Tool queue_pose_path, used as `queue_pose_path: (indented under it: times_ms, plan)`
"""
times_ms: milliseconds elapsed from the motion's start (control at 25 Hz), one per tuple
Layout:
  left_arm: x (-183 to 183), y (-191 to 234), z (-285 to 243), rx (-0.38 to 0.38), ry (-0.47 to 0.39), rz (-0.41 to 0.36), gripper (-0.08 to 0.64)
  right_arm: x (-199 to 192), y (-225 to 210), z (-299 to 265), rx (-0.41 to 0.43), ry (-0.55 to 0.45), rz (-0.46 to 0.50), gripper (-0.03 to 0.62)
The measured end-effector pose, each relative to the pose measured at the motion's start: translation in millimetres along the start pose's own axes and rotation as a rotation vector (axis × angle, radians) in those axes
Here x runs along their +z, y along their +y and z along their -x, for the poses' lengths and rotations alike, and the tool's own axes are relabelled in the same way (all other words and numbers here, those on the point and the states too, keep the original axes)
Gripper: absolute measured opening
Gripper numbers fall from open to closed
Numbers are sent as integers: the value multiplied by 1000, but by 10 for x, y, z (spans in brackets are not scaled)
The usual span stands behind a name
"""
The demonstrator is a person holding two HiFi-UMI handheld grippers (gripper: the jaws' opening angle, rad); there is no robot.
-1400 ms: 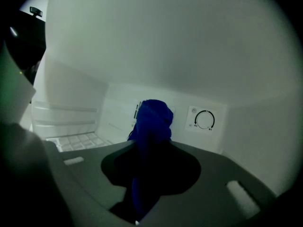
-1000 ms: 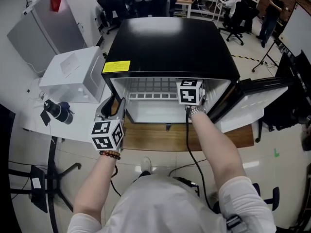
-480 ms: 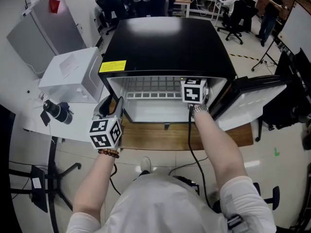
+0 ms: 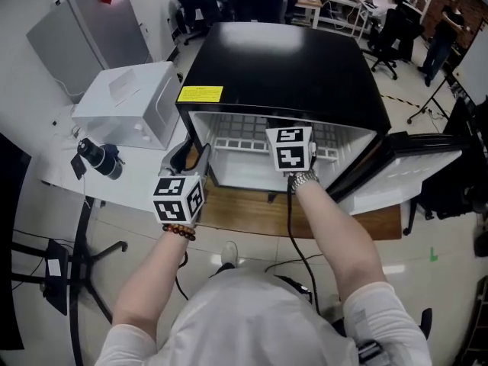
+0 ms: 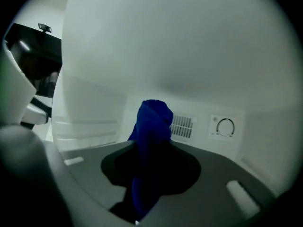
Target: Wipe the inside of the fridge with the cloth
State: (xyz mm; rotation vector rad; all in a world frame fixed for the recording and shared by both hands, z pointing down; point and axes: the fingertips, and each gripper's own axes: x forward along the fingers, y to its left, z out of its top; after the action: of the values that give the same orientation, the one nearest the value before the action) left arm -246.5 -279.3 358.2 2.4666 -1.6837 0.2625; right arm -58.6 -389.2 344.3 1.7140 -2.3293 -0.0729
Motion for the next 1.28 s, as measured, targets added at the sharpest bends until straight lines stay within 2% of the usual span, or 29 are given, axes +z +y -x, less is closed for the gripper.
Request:
queue_pose_path:
  times_ms: [320,600,680,1000,1160,1280]
  plan:
    - [2,-13,22,-16,1,-6,172,59,791,-345,135,41,52,95]
    - [9,-27,48,-38,-10,-31,167,-148,1115,-587,192,184,105,95]
    - [4,-25,48,-42,-11,-40,164,-141,1179,-621,205,186,125,95]
    - [-30,0,17,-45,-4,-42,160,-323,1231,-685,212,273,167,95]
    - [-33,8,1,-44,-5,-40,160,-478,1044,-664,157,352,166,94]
    - [-43,14,-5,-41,-5,-36,160,-514,910,-633,132,365,163,94]
